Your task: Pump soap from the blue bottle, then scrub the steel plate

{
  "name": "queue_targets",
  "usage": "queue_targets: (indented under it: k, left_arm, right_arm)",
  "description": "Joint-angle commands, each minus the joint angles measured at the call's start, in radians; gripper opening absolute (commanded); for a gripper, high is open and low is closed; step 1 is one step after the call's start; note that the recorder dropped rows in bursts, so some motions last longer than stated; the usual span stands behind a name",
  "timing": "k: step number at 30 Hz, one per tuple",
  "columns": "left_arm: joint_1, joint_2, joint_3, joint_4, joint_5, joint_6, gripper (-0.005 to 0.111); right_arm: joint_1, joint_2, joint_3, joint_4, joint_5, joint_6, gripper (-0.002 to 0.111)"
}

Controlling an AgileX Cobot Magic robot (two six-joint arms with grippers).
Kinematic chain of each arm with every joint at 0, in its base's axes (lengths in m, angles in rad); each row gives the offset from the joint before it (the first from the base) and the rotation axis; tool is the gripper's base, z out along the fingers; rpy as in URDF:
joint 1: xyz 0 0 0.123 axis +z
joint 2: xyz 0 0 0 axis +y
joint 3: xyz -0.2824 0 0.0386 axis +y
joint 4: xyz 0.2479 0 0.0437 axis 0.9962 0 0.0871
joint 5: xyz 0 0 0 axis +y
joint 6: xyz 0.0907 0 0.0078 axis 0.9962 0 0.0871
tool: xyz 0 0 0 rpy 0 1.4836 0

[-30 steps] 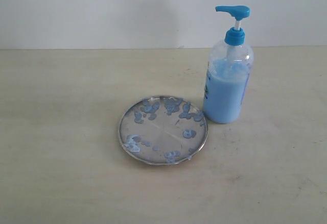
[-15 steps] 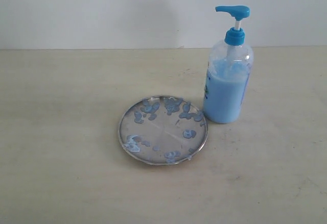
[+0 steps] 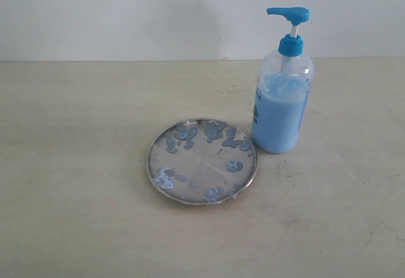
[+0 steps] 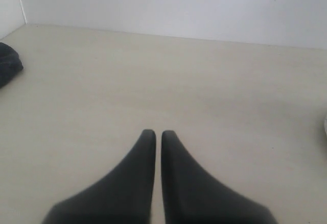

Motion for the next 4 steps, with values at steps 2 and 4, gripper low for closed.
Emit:
queue_targets:
  k: [2, 4]
  left_arm:
    - [-0.01, -0.003, 0.004, 0.001, -0.007, 0.004, 0.004]
    - [-0.01, -0.003, 0.004, 0.001, -0.007, 0.004, 0.004]
  right_arm:
    - [-0.002, -0.005, -0.001, 0.0, -0.003, 0.002, 0.001]
    - [-0.002, -0.005, -0.001, 0.0, -0.003, 0.002, 0.001]
